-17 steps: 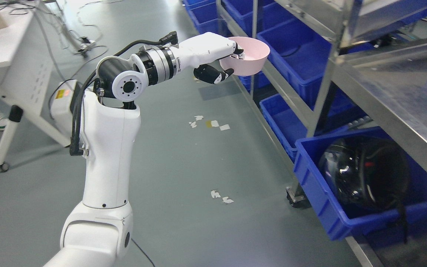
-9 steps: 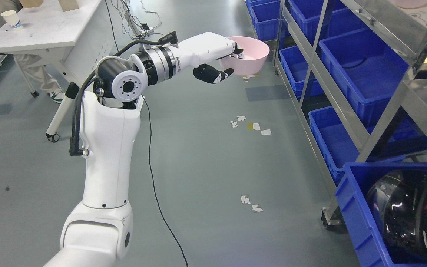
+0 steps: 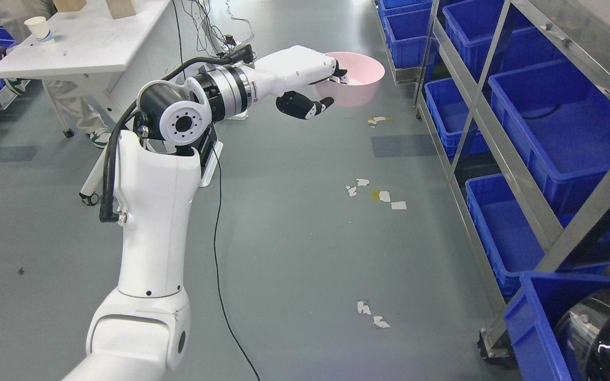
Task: Stack pink IKEA bowl on shelf middle layer
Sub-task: 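Hold the pink bowl in the left hand while driving to the shelf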
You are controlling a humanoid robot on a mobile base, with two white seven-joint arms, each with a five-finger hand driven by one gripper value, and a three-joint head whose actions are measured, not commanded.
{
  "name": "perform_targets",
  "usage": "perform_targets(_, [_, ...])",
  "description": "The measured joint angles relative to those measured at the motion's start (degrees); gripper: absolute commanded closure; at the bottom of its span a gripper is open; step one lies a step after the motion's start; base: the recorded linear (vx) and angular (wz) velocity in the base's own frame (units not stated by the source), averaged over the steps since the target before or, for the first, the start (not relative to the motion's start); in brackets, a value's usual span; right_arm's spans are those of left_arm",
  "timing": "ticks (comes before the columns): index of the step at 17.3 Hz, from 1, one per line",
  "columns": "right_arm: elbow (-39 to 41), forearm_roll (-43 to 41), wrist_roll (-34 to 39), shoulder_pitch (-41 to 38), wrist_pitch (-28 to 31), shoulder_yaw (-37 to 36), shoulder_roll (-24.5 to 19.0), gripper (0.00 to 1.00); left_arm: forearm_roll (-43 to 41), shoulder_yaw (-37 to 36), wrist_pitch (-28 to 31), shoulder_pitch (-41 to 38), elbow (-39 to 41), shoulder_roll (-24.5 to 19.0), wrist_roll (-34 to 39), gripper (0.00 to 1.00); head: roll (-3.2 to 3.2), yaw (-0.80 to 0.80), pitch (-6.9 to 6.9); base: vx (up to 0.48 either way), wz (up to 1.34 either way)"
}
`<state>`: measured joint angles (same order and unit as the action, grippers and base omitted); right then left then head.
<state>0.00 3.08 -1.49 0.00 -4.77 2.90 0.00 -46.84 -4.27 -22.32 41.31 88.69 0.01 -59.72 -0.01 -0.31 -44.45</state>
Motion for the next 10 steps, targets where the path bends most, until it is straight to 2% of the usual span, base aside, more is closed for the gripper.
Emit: perform_targets(10, [0.0,0.0,0.0,0.0,0.0,0.0,0.0,0.0,0.0,0.0,0.0,0.0,-0.1,0.0,0.5,0.99,0.0,0.0,0.0,0.24,-0.11])
